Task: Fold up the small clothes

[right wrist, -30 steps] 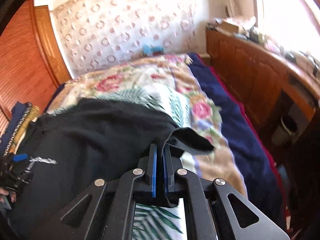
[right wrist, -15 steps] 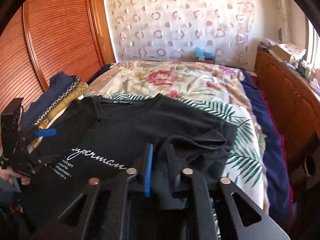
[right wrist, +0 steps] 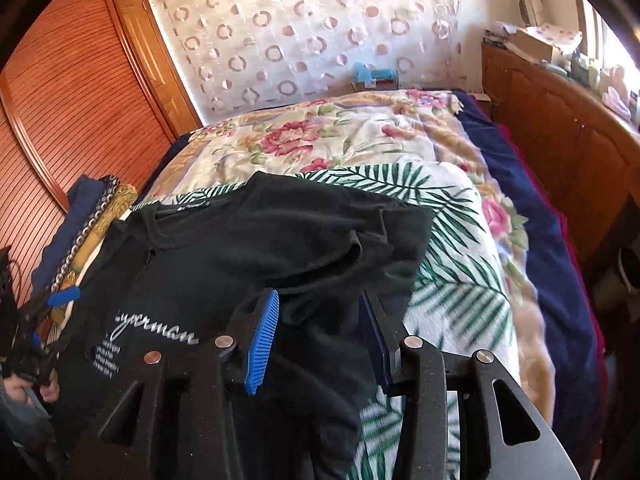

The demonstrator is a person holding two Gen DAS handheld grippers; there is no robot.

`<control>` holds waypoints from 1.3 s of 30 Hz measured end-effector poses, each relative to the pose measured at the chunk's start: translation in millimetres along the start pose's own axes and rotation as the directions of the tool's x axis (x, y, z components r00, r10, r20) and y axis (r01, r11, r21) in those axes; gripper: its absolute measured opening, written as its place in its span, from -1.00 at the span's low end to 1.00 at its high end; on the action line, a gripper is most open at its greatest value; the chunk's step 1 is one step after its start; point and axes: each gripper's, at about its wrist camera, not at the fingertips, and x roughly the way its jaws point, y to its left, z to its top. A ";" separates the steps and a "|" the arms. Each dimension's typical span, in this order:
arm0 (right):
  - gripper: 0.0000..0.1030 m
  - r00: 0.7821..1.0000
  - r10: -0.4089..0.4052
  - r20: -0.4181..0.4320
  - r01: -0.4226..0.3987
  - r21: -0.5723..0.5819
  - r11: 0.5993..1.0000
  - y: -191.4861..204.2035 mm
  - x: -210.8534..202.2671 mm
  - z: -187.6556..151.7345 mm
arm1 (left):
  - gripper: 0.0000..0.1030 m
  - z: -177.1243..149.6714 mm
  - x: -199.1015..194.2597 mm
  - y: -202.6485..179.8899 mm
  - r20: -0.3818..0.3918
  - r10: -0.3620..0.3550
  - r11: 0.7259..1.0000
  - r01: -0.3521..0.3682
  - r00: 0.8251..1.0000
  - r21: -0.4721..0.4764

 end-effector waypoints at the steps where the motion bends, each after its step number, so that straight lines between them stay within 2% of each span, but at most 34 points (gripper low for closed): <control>1: -0.16 1.000 -0.012 -0.007 0.012 -0.004 1.000 0.0 6.5 3.4 | 0.99 -0.4 -0.4 0.7 0.000 0.005 1.000 -0.005 1.000 0.000; 3: -0.16 0.999 -0.040 -0.017 0.040 -0.007 0.999 4.2 17.5 10.9 | 0.99 -1.2 -1.1 3.1 -0.001 0.016 1.000 -0.016 1.000 -0.002; 5: -0.45 0.997 -0.071 -0.012 0.071 -0.020 0.997 8.2 25.9 17.0 | 0.99 -2.6 -1.0 6.5 -0.003 0.024 1.000 -0.024 1.000 -0.008; 6: -0.79 0.996 -0.092 -0.014 0.092 -0.025 0.995 10.1 30.0 19.5 | 0.99 -3.5 -0.9 8.5 -0.005 0.027 1.000 -0.027 1.000 -0.013; 7: -0.91 0.996 -0.088 -0.018 0.088 -0.034 0.996 13.2 33.2 20.4 | 0.99 -4.5 -1.8 10.0 -0.006 0.028 0.999 -0.029 1.000 -0.017; 9: -0.97 0.999 -0.049 0.000 0.049 -0.060 0.997 23.2 33.2 25.6 | 0.99 -5.7 -1.5 13.0 -0.010 0.034 0.999 -0.035 0.999 -0.023; 16: -0.98 0.995 0.085 0.046 -0.074 -0.189 0.979 77.6 24.3 47.8 | 0.99 -5.7 -2.4 20.0 -0.005 0.040 0.998 -0.041 0.999 -0.042; 21: -0.97 0.984 0.165 0.061 -0.149 -0.201 0.968 100.2 24.9 60.9 | 0.99 -5.2 -3.5 18.0 -0.003 0.041 0.999 -0.042 0.999 -0.035; 23: -0.95 0.988 0.127 0.085 -0.105 -0.227 0.968 101.7 21.7 61.9 | 0.99 -5.8 -5.3 17.7 -0.001 0.045 0.998 -0.045 0.999 -0.033; 25: -0.63 0.992 0.085 0.093 -0.062 -0.225 0.972 98.1 19.7 61.1 | 0.99 -6.5 -7.3 18.2 0.001 0.044 0.998 -0.044 0.999 -0.033; 27: -0.50 0.993 0.072 0.091 -0.051 -0.207 0.977 90.4 12.6 52.9 | 0.99 -7.4 -8.8 18.5 0.003 0.046 0.998 -0.045 0.999 -0.034; 31: -0.50 0.999 0.035 0.030 -0.027 -0.235 0.972 88.2 5.0 20.5 | 0.99 -6.8 -10.1 19.4 0.007 0.052 0.998 -0.052 0.999 -0.035; 36: -0.50 0.996 0.038 -0.078 -0.057 -0.250 0.967 98.5 -2.5 -27.7 | 0.99 -7.3 -10.9 20.4 0.014 0.051 0.998 -0.050 0.999 -0.042; 39: -0.50 0.995 0.041 -0.092 -0.062 -0.240 0.969 105.7 -7.8 -46.5 | 0.99 -8.3 -11.6 19.0 0.016 0.045 0.998 -0.044 0.999 -0.042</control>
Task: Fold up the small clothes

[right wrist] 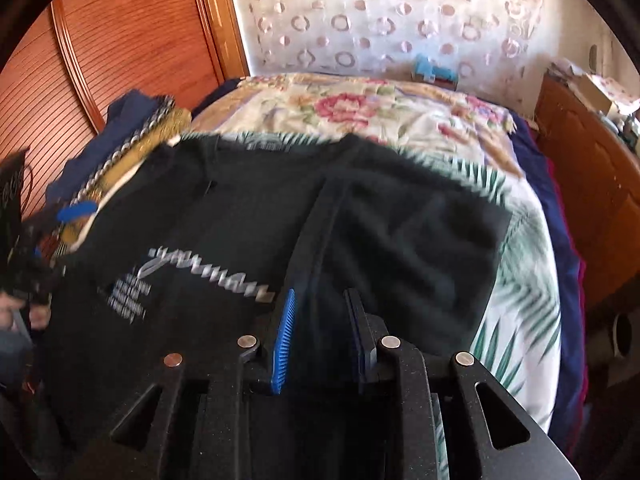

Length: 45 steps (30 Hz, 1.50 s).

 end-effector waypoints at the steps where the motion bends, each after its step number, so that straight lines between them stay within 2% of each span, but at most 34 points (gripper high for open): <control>1: -0.50 1.000 -0.003 0.001 0.003 0.000 1.000 4.1 -3.0 -6.4 | 0.99 0.0 -0.3 -0.9 0.001 -0.001 1.000 0.001 1.000 0.001; 6: -0.50 0.999 -0.022 -0.035 0.022 0.007 1.000 10.1 5.6 -15.9 | 0.99 -2.8 -4.1 -6.2 0.004 -0.004 1.000 0.004 1.000 0.010; 12: -0.51 0.995 -0.080 -0.057 0.077 -0.046 0.996 17.6 18.5 -21.5 | 0.99 -5.8 -6.0 -1.9 0.004 0.010 1.000 -0.010 1.000 -0.003; 14: -0.65 0.991 -0.127 -0.051 0.123 -0.084 0.989 23.5 19.2 -23.4 | 0.99 -6.4 -6.2 0.2 0.004 0.017 1.000 -0.017 1.000 -0.010; 15: -0.83 0.988 -0.149 -0.042 0.144 -0.093 0.985 26.0 19.2 -23.6 | 0.99 -6.4 -6.8 1.5 0.006 0.019 1.000 -0.019 1.000 -0.015; 18: -0.91 0.994 -0.109 -0.026 0.107 -0.064 0.992 28.1 13.5 -23.7 | 0.99 -6.3 -8.8 4.5 0.010 0.026 0.999 -0.026 1.000 -0.019; 22: -0.91 1.000 0.009 -0.003 -0.009 0.013 1.000 28.4 0.4 -24.3 | 0.99 -5.2 -9.2 7.9 0.015 0.036 0.999 -0.036 0.999 -0.026; 24: -0.91 1.000 0.018 -0.023 -0.018 0.004 1.000 31.5 3.4 -26.9 | 0.99 -4.0 -7.7 9.5 0.014 0.037 0.999 -0.037 0.999 -0.029; 27: -0.63 0.999 0.003 -0.037 -0.003 -0.007 1.000 31.9 6.7 -30.1 | 0.99 1.1 -7.1 10.8 0.018 0.059 0.998 -0.058 0.998 -0.015; 29: -0.54 1.000 0.017 -0.023 -0.016 0.012 1.000 28.1 3.7 -28.5 | 0.99 5.8 -8.4 13.2 0.025 0.066 0.998 -0.066 0.997 -0.010; 31: -0.26 1.000 0.005 -0.001 -0.005 0.026 1.000 20.9 0.0 -24.3 | 0.99 10.8 -9.6 17.1 0.032 0.079 0.997 -0.079 0.996 -0.005; 34: -0.19 0.999 -0.011 0.041 0.010 0.037 0.999 4.7 -6.5 -13.4 | 0.99 22.7 -7.1 23.9 0.019 0.117 0.993 -0.117 0.993 0.015; 38: -0.19 0.995 -0.082 0.063 0.079 0.062 0.995 -20.8 -3.6 0.0 | 0.79 42.5 -0.7 35.3 0.004 0.142 0.989 -0.142 0.990 0.037; 40: -0.19 0.991 -0.112 0.069 0.106 0.082 0.991 -35.3 1.0 5.8 | 0.60 53.3 7.2 43.0 -0.019 0.142 0.989 -0.141 0.990 0.033; 42: -0.19 0.989 -0.132 0.069 0.125 0.096 0.987 -50.1 7.3 12.5 | 0.32 65.2 17.0 52.4 -0.048 0.150 0.988 -0.149 0.987 0.025; 45: -0.19 0.983 -0.172 0.061 0.165 0.105 0.981 -67.7 17.9 20.0 | 0.22 79.4 32.6 63.4 -0.088 0.171 0.985 -0.169 0.981 0.029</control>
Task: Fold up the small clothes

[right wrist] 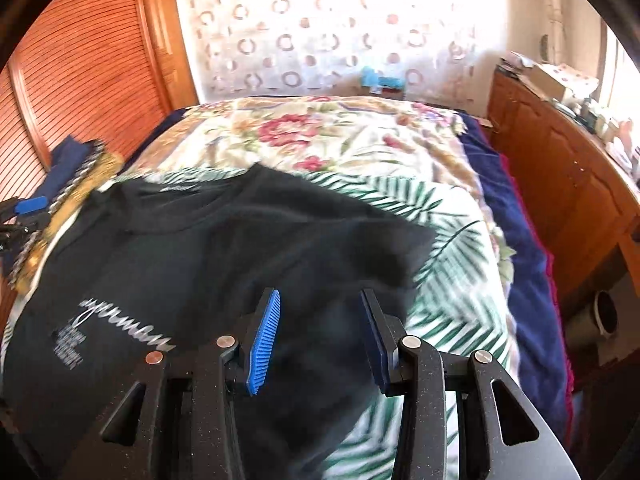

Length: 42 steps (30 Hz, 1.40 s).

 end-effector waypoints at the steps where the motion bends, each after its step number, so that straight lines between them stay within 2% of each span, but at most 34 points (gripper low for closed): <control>1: -0.19 1.000 -0.016 0.000 0.016 -0.003 1.000 -2.7 4.4 1.7 | 0.21 3.5 5.6 2.1 -0.018 0.010 1.000 -0.010 1.000 0.002; 8: -0.19 0.999 -0.023 -0.030 0.023 -0.015 1.000 -1.8 24.4 3.9 | 0.01 21.7 47.5 7.3 -0.136 0.062 0.997 -0.055 0.989 0.058; 12: -0.18 0.999 -0.018 -0.036 0.017 -0.015 1.000 -0.4 31.2 4.9 | -0.02 21.7 62.9 12.6 -0.192 0.045 0.999 -0.040 0.980 0.030; 15: -0.04 1.000 -0.001 -0.016 0.001 -0.016 1.000 -2.4 31.0 6.3 | -0.02 20.3 70.5 11.6 -0.209 0.046 0.999 -0.040 0.977 0.032; 23: 0.05 1.000 -0.004 -0.019 0.003 -0.035 0.999 -7.8 34.4 4.6 | -0.06 24.3 88.5 14.7 -0.238 0.076 0.997 -0.065 0.968 0.052; 25: 0.06 1.000 0.000 -0.018 -0.001 -0.033 0.999 -9.2 34.6 4.1 | -0.33 24.6 91.3 14.7 -0.240 0.072 0.996 -0.059 0.968 0.063; 26: 0.06 1.000 0.003 -0.018 -0.004 -0.032 0.999 -9.7 34.4 4.1 | -0.60 24.2 91.7 16.0 -0.243 0.058 0.997 -0.045 0.968 0.058; 27: 0.08 1.000 0.006 -0.019 -0.007 -0.031 0.999 -9.7 34.7 4.0 | -0.80 24.3 90.9 16.5 -0.242 0.056 0.997 -0.043 0.969 0.058; 29: 0.12 1.000 0.011 -0.019 -0.012 -0.033 0.999 -9.3 35.0 3.7 | -0.82 25.9 85.5 17.5 -0.221 0.073 0.996 -0.059 0.973 0.069; 34: 0.13 1.000 0.011 -0.019 -0.012 -0.033 0.999 -8.3 35.3 3.9 | -0.84 40.7 37.9 36.9 -0.082 0.088 0.996 -0.088 0.993 0.011; 42: 0.14 1.000 0.029 -0.011 -0.030 -0.018 0.999 -12.6 34.0 3.5 | -0.85 41.3 17.0 48.2 -0.014 0.064 0.997 -0.064 0.998 -0.037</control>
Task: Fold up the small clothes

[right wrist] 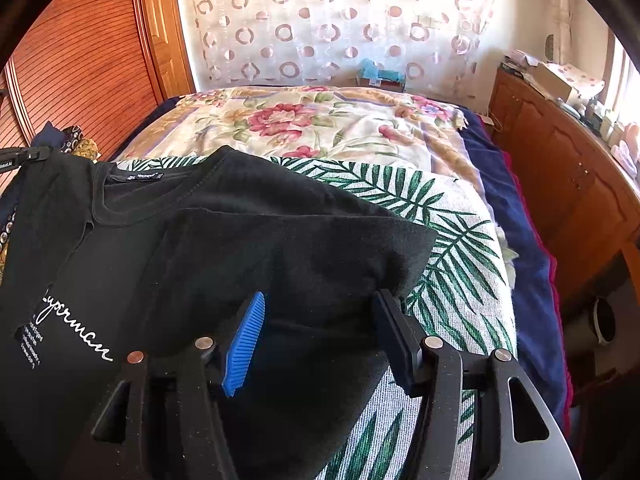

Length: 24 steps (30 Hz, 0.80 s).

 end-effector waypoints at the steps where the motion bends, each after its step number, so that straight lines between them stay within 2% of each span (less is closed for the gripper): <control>1: 0.14 1.000 0.009 0.006 -0.009 0.016 1.000 -1.9 -1.1 -0.5 | -0.85 0.1 -1.5 -0.8 0.006 -0.006 1.000 0.006 1.000 -0.001; 3: 0.14 1.000 0.010 0.019 -0.011 0.047 0.999 -10.2 -5.0 -1.1 | -0.85 0.0 -8.7 -3.8 0.028 -0.019 1.000 0.019 0.999 -0.001; 6: 0.14 0.999 -0.037 0.017 0.036 0.069 0.997 -21.3 -7.3 0.5 | -0.85 0.6 -20.2 -10.7 0.056 -0.042 0.999 0.042 0.998 0.003; 9: 0.14 0.999 -0.033 0.000 0.033 0.102 0.994 -31.4 -2.5 5.9 | -0.85 0.8 -29.1 -15.6 0.080 -0.061 0.998 0.061 0.995 0.008; 16: 0.13 0.997 -0.066 -0.041 0.069 0.086 0.994 -29.3 19.2 23.4 | -0.85 -7.0 -44.4 -23.9 0.112 -0.090 0.996 0.088 0.990 0.023; 17: 0.07 0.997 -0.064 -0.042 0.067 0.082 0.994 -26.4 20.9 26.8 | -0.85 -8.5 -46.8 -24.4 0.116 -0.094 0.996 0.092 0.989 0.023; 19: -0.45 0.998 -0.058 -0.039 0.060 0.057 0.997 -17.4 20.1 27.7 | -0.85 -15.4 -57.0 -25.6 0.144 -0.102 0.995 0.101 0.984 0.013; 21: -0.84 0.999 -0.035 -0.033 0.035 0.017 0.999 -6.4 20.5 26.7 | -0.85 -22.1 -64.7 -28.5 0.158 -0.102 0.995 0.102 0.982 0.012; 24: -0.86 1.000 0.015 0.001 -0.015 0.019 1.000 6.2 11.2 23.8 | -0.85 -31.0 -76.8 -31.1 0.171 -0.112 0.994 0.112 0.979 0.010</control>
